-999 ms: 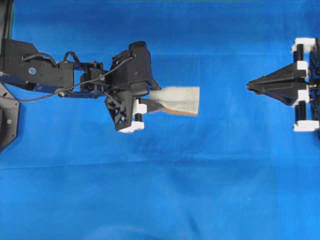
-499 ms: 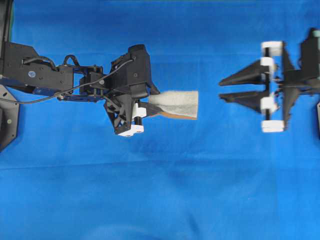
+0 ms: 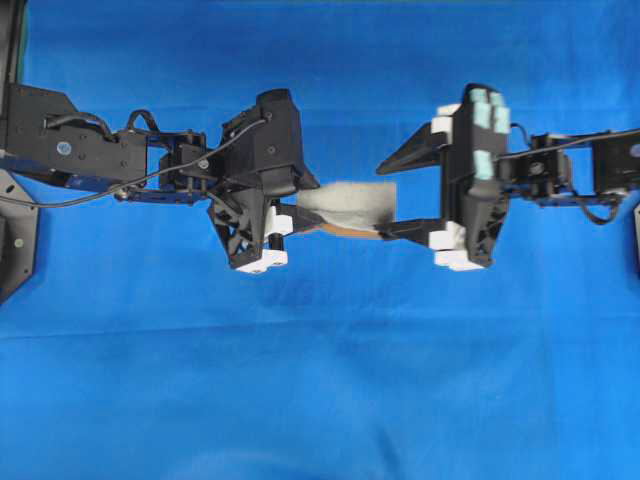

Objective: Hand over the sponge with the left arm and wipe it with the right arm.
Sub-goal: 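Carry the sponge right while the right gripper approaches its free end, then close the right gripper on the sponge and open the left gripper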

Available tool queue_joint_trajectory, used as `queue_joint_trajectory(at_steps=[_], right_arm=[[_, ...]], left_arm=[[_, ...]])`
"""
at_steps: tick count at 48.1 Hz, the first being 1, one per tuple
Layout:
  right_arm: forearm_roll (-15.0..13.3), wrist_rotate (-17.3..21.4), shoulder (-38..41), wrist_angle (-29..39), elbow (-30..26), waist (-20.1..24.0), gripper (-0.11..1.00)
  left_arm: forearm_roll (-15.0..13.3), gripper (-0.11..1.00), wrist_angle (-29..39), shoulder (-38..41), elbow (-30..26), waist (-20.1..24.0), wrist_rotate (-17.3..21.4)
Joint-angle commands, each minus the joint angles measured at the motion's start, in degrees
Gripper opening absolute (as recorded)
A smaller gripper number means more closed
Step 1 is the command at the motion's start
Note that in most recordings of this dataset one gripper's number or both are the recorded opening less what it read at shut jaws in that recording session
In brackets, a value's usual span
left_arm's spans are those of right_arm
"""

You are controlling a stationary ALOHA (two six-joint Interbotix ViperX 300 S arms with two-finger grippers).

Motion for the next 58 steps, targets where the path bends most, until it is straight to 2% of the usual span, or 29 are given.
queue_joint_trajectory(at_steps=[1, 17, 31, 35, 39, 43, 50, 52, 58], right_arm=[[-0.2, 0.1, 0.9, 0.0, -2.2, 0.1, 0.74], [-0.2, 0.2, 6.5, 0.1, -4.9, 0.1, 0.74], [-0.7, -0.1, 6.8, 0.4, -5.4, 0.1, 0.72], [-0.8, -0.3, 6.4, 0.4, -5.3, 0.1, 0.61], [-0.7, -0.3, 6.0, 0.4, -5.1, 0.1, 0.43], [-0.7, -0.2, 5.5, 0.7, -4.9, 0.2, 0.25], [-0.8, 0.0, 5.0, 1.6, -4.7, 0.1, 0.24], [-0.8, 0.0, 5.1, 1.8, -4.7, 0.1, 0.24], [-0.8, 0.1, 5.0, 1.8, -4.7, 0.1, 0.24]], left_arm=[[-0.1, 0.33, -0.3, -1.5, -0.5, -0.1, 0.1], [-0.1, 0.33, -0.3, -1.5, -0.5, -0.1, 0.4], [-0.1, 0.33, -0.1, -1.5, -0.5, -0.1, 0.4], [0.0, 0.33, 0.1, -1.5, -0.5, -0.1, 0.7], [0.1, 0.32, 0.3, -1.6, -0.4, -0.2, 0.9], [0.1, 0.27, 0.2, -1.6, -0.4, -0.1, 1.2], [0.1, 0.25, -0.2, -1.9, -0.1, -0.5, 1.3], [0.1, 0.31, -0.3, -2.3, 0.2, -0.6, 1.1], [0.1, 0.68, -0.9, -4.0, 1.4, -0.5, 1.0]])
